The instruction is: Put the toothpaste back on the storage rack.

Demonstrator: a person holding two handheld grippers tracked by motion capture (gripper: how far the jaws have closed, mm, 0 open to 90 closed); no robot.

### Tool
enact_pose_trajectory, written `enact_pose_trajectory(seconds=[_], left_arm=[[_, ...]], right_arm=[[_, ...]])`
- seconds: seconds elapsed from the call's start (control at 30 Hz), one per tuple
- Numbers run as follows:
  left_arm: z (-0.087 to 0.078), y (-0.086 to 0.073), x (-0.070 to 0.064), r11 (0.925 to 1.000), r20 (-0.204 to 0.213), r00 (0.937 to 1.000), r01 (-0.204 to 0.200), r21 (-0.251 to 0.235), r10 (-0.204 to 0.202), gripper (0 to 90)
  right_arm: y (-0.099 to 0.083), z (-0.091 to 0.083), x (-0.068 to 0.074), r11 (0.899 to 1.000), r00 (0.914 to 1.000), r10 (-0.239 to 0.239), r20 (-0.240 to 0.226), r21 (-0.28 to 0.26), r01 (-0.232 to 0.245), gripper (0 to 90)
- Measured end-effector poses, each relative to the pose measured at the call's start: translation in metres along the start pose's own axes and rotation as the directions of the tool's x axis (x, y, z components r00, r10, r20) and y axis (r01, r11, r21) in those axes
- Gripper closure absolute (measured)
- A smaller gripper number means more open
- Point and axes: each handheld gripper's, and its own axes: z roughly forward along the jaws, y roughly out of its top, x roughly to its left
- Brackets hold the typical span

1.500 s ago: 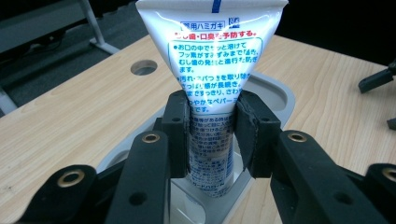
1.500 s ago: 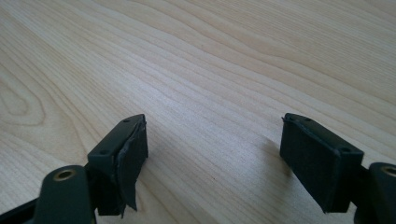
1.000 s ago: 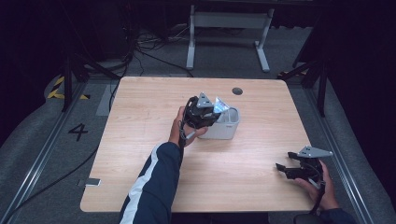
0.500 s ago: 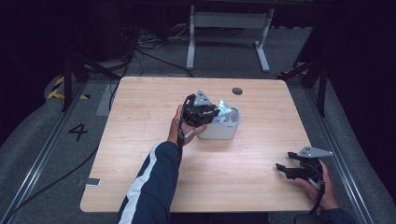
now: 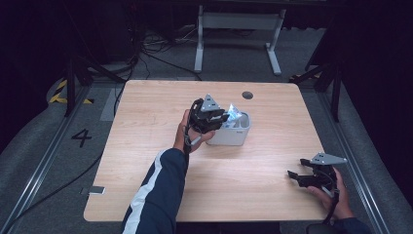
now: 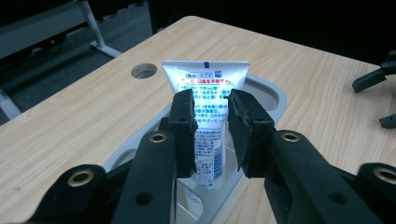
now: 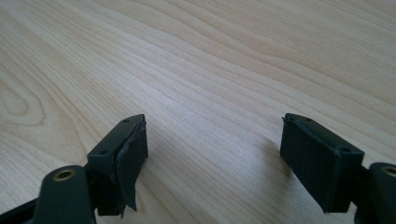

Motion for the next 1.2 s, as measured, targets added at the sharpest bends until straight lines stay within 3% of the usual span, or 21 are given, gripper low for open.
enact_pose_trajectory(seconds=[0.57,0.8,0.97,1.2], left_arm=[[-0.032,-0.004,-0.002,0.9990,-0.016,0.9989,-0.044,0.002,0.044,69.5],[-0.045,-0.013,-0.006,0.9930,-0.040,0.9931,-0.109,0.046,0.111,68.9],[-0.056,-0.027,-0.008,0.9867,-0.058,0.9880,-0.138,0.087,0.143,68.5],[-0.071,-0.054,-0.003,0.9797,-0.085,0.9858,-0.131,0.152,0.145,67.9]], right_arm=[[0.000,0.000,0.000,1.000,1.0000,0.001,-0.001,0.001,-0.001,23.8],[0.000,0.000,0.000,1.000,1.0000,0.001,-0.001,0.001,-0.001,23.8],[0.000,0.000,0.000,1.000,1.0000,0.006,-0.002,0.001,-0.006,23.6],[0.000,0.000,0.000,1.000,1.0000,0.004,-0.001,0.001,-0.004,23.6]])
